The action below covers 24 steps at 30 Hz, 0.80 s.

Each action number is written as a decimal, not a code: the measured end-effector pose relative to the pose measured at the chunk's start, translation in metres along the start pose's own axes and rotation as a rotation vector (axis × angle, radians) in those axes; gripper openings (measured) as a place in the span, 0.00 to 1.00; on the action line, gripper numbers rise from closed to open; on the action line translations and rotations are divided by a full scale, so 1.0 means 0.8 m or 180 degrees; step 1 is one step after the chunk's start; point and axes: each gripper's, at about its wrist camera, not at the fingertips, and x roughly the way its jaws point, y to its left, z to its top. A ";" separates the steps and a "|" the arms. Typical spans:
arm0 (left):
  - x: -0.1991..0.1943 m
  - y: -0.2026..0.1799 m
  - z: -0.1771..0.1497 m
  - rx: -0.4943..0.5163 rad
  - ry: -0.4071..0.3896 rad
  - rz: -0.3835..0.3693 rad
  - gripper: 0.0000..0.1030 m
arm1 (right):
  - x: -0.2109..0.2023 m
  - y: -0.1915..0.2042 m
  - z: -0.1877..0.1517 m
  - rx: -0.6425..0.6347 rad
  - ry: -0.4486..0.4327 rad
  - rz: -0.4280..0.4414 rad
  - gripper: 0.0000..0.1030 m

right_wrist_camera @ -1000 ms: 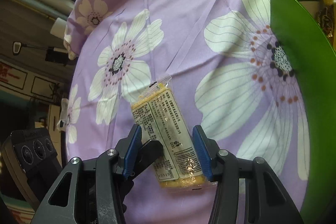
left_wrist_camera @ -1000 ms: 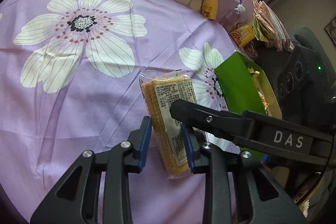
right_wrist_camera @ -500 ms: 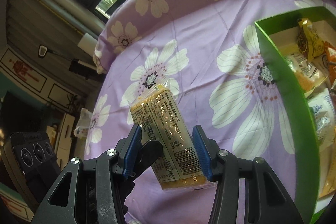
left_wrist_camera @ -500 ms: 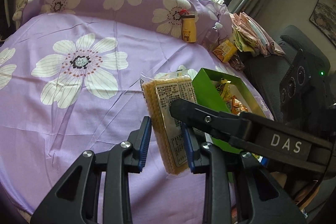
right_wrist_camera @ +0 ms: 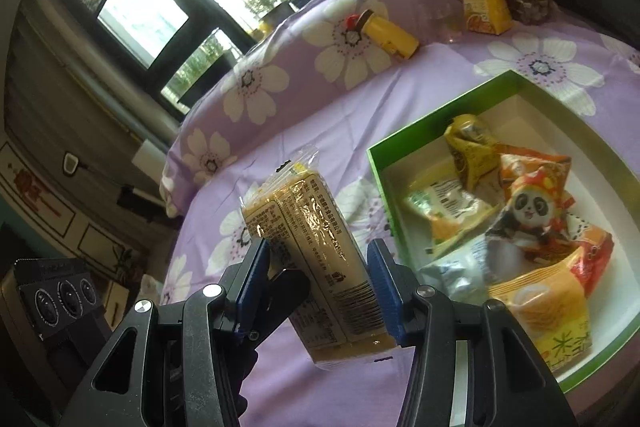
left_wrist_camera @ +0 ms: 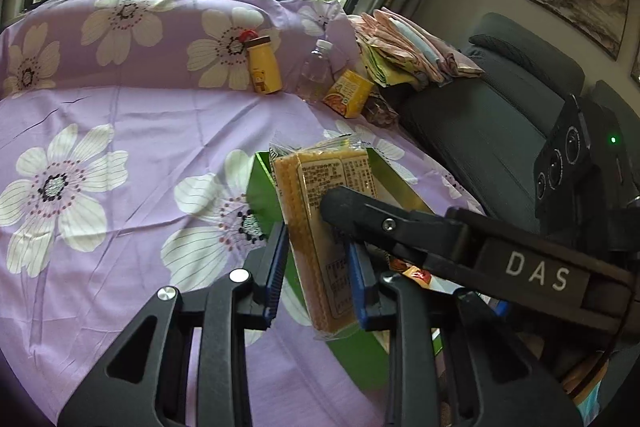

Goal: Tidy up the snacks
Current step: 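Lift and carry the wafer bar packet over the green box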

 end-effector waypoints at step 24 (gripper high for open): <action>0.126 -0.047 -0.010 0.0011 0.0569 -0.0267 0.26 | 0.000 -0.132 0.021 0.0893 0.0003 -0.0522 0.52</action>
